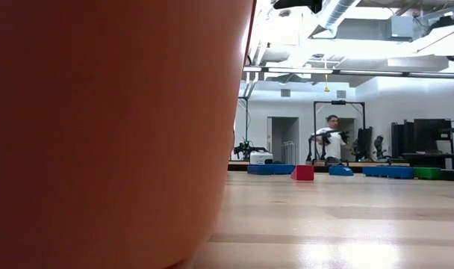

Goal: Sort blocks
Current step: Put the red block into the top orange bin

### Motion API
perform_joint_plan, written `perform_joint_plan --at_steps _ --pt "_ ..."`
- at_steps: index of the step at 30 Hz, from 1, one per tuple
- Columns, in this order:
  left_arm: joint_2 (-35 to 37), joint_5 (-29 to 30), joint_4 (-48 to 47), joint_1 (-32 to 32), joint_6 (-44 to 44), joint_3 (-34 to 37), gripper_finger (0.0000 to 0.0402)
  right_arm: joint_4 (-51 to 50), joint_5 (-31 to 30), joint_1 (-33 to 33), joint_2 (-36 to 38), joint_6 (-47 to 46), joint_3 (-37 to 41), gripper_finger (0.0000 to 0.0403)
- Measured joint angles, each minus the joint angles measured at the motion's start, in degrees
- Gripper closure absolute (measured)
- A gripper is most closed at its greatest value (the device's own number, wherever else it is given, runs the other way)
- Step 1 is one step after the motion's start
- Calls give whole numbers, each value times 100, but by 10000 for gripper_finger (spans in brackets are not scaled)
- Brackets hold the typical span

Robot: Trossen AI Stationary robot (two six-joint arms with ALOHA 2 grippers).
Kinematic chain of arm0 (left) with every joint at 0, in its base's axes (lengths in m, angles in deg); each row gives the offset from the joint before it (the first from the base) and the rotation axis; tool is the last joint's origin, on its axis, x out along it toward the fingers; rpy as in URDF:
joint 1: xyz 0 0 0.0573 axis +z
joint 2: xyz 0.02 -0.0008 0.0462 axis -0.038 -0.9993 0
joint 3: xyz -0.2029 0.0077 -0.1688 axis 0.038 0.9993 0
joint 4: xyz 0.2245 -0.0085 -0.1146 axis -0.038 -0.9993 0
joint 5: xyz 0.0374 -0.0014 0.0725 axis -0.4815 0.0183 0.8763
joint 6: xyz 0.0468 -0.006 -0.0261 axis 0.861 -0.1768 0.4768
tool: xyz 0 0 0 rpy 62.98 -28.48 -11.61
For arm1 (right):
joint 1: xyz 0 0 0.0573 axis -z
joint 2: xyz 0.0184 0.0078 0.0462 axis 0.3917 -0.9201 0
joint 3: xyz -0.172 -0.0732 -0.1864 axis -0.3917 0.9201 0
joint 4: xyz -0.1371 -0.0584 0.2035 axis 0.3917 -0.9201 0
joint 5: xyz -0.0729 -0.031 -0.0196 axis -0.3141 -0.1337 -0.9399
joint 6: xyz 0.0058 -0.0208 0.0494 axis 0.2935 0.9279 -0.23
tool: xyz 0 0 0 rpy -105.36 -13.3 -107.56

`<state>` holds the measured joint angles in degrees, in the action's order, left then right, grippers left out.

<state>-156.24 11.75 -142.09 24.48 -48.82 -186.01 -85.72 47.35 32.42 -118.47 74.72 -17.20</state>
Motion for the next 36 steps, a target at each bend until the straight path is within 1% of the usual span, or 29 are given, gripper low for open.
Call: perform_joint_plan --at_steps 6,14,17,19,22,26,30,33,36 --pt "10 41 44 -15 -101 51 238 -1 0 3 -2 30 0 88" --pt "10 -57 -27 -22 -88 56 210 -45 0 4 -2 103 0 88" --pt "53 -204 -64 -20 -198 52 199 -74 0 5 -2 168 64 88" --pt "111 -322 -152 -37 -251 -26 197 -105 0 30 2 190 218 88" --pt "253 -331 -176 -114 -324 -200 196 -69 0 85 -7 319 517 88" --pt "466 -310 -94 -251 -664 -401 197 402 -1 185 -5 539 1164 88" --pt "807 -284 265 -443 -918 -410 199 823 -2 360 -9 800 1678 88" --pt "1046 -146 515 -587 -980 -414 200 1106 9 435 -7 1083 1910 88" --pt "1225 123 563 -701 -992 -405 200 1307 18 432 -6 1366 2034 88"
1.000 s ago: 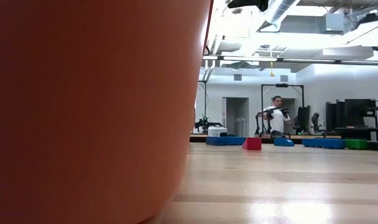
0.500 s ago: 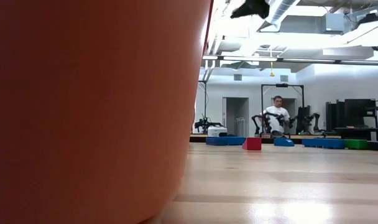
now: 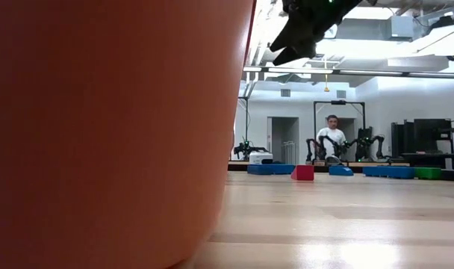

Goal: Sort blocks
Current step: Put the red block into the top orange bin

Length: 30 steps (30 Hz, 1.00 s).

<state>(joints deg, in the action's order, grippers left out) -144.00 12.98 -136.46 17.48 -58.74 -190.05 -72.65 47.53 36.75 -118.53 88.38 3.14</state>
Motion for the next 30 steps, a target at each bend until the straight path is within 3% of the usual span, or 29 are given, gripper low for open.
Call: perform_joint_plan --at_steps 8,15,22,30 --pt "866 235 747 -278 -362 1071 201 887 207 -55 6 -181 850 88" --pt "1681 310 1669 -335 -967 2163 201 1026 229 -96 3 -276 1816 88" --pt "2101 388 2074 -266 -1140 2443 201 907 -111 -96 -182 -387 2309 88" --pt "2148 362 2160 -82 -1617 2422 201 271 -439 -273 -1079 -2598 1844 93"
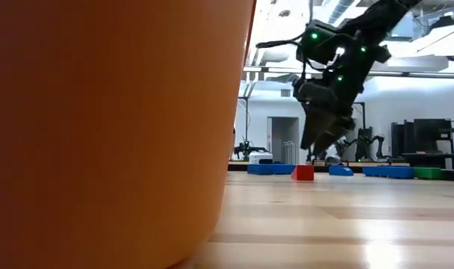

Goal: Sort blocks
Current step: Put the red block into the top orange bin

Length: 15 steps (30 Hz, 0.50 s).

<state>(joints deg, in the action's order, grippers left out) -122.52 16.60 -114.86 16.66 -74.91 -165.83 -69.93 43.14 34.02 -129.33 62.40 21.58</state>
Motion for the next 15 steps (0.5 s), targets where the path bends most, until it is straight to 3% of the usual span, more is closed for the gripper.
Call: perform_joint_plan --at_steps 4,9,15 --pt "2 -40 -40 0 -421 -7 201 -756 -586 -326 -465 -1063 -718 110" --pt "8 -44 -45 0 -202 -7 201 -1484 -754 -469 -1150 -1883 -1470 116" --pt "313 -40 -120 1 160 -10 201 -1412 -851 -584 -1518 -3051 -1710 117"
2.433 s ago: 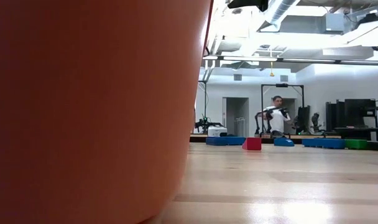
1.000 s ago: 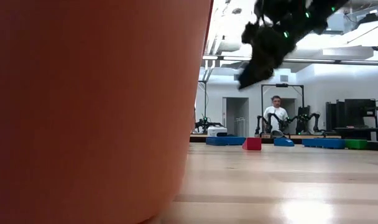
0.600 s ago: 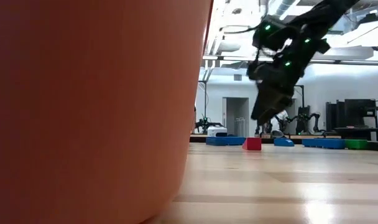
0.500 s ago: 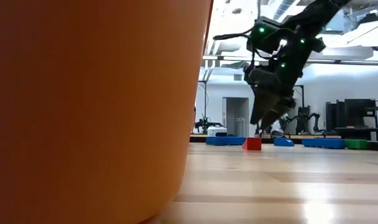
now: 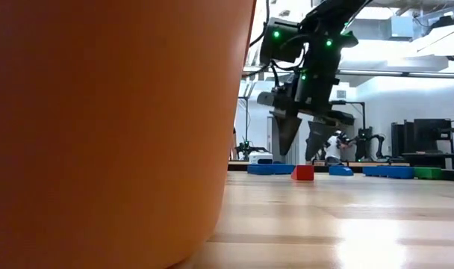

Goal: Sort blocks
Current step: Put the red block into the top orange bin

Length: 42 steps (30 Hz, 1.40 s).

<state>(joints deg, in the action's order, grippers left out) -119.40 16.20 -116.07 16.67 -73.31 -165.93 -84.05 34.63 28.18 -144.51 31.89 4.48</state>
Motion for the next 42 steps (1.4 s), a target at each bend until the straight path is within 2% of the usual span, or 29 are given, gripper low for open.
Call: perform_joint_plan --at_steps 11,20,24,31,36,42 --pt "478 16 -62 209 243 -4 201 -85 -391 -336 -521 -569 4 117" --pt "461 7 -232 211 307 -4 201 -27 -411 -373 -653 -302 6 133" --pt "461 7 -232 209 309 -4 201 8 -408 -343 -653 -44 6 166" --pt "461 9 -355 209 498 -4 201 138 -384 -255 -513 834 6 251" --pt "458 7 -487 209 1033 31 201 284 -342 -35 13 1846 6 311" --pt "457 7 -490 209 1263 31 201 280 312 451 771 2898 6 358"
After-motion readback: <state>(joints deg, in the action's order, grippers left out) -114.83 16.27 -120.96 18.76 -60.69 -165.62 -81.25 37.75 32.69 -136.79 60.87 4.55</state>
